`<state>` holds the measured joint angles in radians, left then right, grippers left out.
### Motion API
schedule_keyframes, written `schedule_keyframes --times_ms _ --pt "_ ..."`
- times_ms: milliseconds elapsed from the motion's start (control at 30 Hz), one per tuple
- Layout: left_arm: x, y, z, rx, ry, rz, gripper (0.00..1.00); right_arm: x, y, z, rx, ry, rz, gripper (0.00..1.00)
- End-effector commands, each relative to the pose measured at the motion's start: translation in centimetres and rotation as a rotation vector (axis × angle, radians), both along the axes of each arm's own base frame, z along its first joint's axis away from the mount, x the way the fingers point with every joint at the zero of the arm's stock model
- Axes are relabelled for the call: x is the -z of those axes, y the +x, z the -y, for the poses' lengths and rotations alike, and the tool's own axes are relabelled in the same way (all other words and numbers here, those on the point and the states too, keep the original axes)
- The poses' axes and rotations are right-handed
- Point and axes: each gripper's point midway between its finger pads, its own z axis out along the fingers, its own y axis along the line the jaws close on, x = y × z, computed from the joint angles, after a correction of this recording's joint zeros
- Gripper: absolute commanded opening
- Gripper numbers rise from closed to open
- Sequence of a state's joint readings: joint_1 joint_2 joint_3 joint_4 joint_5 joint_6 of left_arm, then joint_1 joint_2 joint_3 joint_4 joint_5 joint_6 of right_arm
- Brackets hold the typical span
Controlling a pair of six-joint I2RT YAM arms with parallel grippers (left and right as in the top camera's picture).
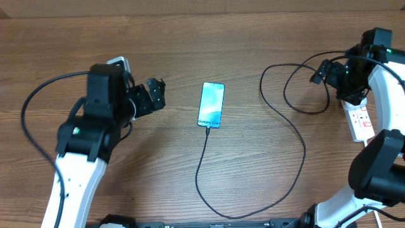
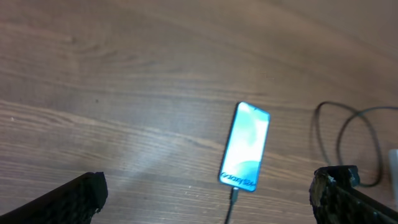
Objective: Plug charger to phone and switch on socket
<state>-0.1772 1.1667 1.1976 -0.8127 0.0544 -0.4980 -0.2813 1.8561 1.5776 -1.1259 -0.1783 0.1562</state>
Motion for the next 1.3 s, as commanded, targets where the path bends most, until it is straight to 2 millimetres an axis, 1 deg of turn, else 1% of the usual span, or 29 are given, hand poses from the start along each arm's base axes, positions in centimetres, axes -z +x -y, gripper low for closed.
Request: schedule_keyframes --times_ms 0,100,167,233,300,367,467,600,733,833,933,1000,1033,1100,1167,1267 --pt "-2.4 -1.3 -0.3 -0.001 -0.003 0.083 1.00 -0.3 -0.1 0.0 -0.008 -0.009 0.009 1.00" --pt "-3.1 -2.7 -0.5 -0.001 -0.009 0.120 1.00 -0.3 -0.1 0.0 -0.008 -0.009 0.009 1.00" --pt "-2.5 -3.9 -0.7 -0.001 -0.011 0.127 1.00 -0.3 -0.1 0.0 -0.008 -0.009 0.009 1.00" --pt "-1.4 -5.3 -1.0 -0.001 -0.010 0.125 1.00 -0.3 -0.1 0.0 -0.008 -0.009 0.009 1.00" --pt "0.3 -6.8 -1.4 -0.004 -0.009 0.117 1.00 -0.3 -0.1 0.0 -0.008 -0.009 0.009 1.00" --pt "1.7 -8.0 -2.0 -0.020 -0.007 0.113 1.00 -0.3 -0.1 0.0 -0.008 -0.009 0.009 1.00" --pt "2.7 -9.1 -2.8 -0.044 -0.006 0.125 1.00 -0.3 -0.1 0.0 -0.008 -0.009 0.009 1.00" --pt "4.7 -11.4 -3.4 -0.056 0.003 0.098 1.00 -0.3 -0.1 0.0 -0.008 -0.009 0.009 1.00" --pt "6.6 -12.7 -3.9 -0.076 0.000 0.117 1.00 -0.3 -0.1 0.0 -0.008 -0.009 0.009 1.00" --pt "7.1 -12.6 -4.5 -0.103 -0.008 0.188 1.00 -0.3 -0.1 0.0 -0.008 -0.009 0.009 1.00" --pt "6.4 -12.0 -5.1 -0.134 -0.017 0.304 1.00 -0.3 -0.1 0.0 -0.008 -0.009 0.009 1.00" --pt "5.0 -11.5 -5.6 -0.164 -0.016 0.411 1.00 -0.3 -0.1 0.0 -0.008 -0.009 0.009 1.00" --pt "2.9 -11.0 -6.2 -0.196 -0.013 0.527 1.00 -0.3 -0.1 0.0 -0.008 -0.009 0.009 1.00" --pt "0.3 -10.6 -6.8 -0.231 -0.018 0.665 1.00 -0.3 -0.1 0.0 -0.008 -0.009 0.009 1.00" --pt "-1.9 -10.5 -7.4 -0.263 -0.025 0.786 1.00 -0.3 -0.1 0.0 -0.008 -0.009 0.009 1.00" --pt "-4.1 -10.8 -8.3 -0.317 -0.037 0.939 1.00 -0.3 -0.1 0.0 -0.008 -0.009 0.009 1.00"
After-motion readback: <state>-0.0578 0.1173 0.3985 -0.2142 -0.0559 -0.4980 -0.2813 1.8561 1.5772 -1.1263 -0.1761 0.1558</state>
